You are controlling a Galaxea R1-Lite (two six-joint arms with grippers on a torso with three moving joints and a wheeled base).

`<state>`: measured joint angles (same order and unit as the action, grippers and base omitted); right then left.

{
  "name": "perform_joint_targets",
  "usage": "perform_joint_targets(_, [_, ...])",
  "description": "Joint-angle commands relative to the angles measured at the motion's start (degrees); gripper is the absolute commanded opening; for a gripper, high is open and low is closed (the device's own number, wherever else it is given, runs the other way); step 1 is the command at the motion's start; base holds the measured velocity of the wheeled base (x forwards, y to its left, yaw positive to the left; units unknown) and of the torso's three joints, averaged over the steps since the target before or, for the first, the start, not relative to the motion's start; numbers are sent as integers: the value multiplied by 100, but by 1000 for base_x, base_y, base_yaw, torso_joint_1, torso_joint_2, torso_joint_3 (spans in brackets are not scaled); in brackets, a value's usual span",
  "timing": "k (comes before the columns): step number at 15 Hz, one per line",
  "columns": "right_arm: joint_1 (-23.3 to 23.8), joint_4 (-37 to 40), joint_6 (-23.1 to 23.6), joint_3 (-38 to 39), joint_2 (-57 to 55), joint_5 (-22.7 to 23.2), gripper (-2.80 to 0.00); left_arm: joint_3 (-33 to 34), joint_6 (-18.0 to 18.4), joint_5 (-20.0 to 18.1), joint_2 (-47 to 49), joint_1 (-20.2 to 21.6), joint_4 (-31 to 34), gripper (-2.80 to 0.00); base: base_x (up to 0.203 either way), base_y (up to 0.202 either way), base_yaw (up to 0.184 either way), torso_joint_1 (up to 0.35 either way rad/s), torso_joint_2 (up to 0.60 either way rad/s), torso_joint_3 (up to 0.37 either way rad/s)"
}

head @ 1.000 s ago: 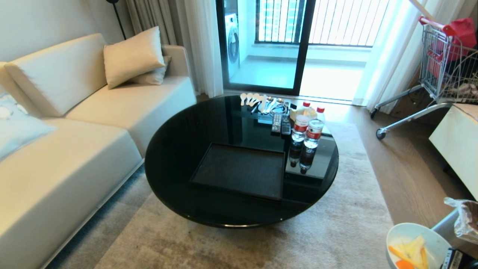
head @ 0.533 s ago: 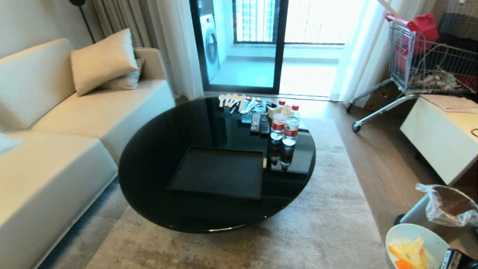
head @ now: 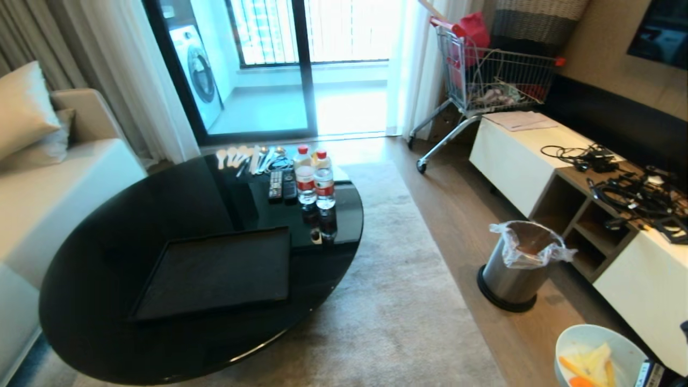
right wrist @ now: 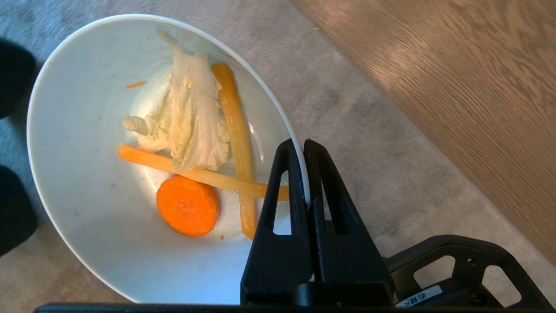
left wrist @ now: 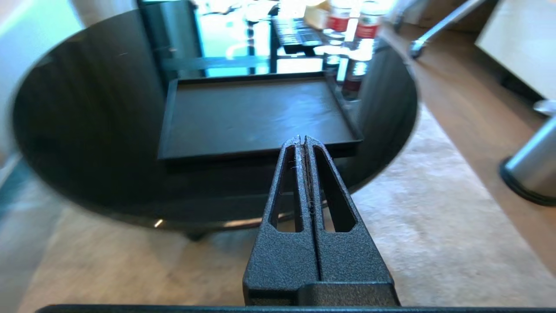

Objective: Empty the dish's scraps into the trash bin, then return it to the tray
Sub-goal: Move the bowl over the trash can

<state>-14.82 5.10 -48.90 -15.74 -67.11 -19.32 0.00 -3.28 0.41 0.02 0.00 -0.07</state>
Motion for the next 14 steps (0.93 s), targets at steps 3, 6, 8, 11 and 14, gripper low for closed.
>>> perform_joint_targets(3, [-3, 0, -23, 53, 14, -12, -280, 0, -6, 2, -2, 0, -1, -280, -2, 11, -170, 3, 3, 3])
perform_joint_targets(6, [-3, 0, -23, 53, 7, -19, -280, 0, -6, 2, -2, 0, -1, -280, -1, 12, -164, 1, 4, 1])
perform_joint_targets(8, [-3, 0, -15, 53, 5, -19, -280, 0, -6, 2, -2, 0, -1, -280, 2, 10, -173, 4, 2, 4])
perform_joint_targets(11, [-3, 0, -15, 97, 5, -28, -280, 0, -6, 2, -2, 0, -1, -280, -1, 11, -166, 0, 2, 1])
perform_joint_targets(14, [-3, 0, -9, 97, 5, -37, -280, 0, -6, 2, -2, 0, -1, -280, -1, 10, -147, 5, 3, 3])
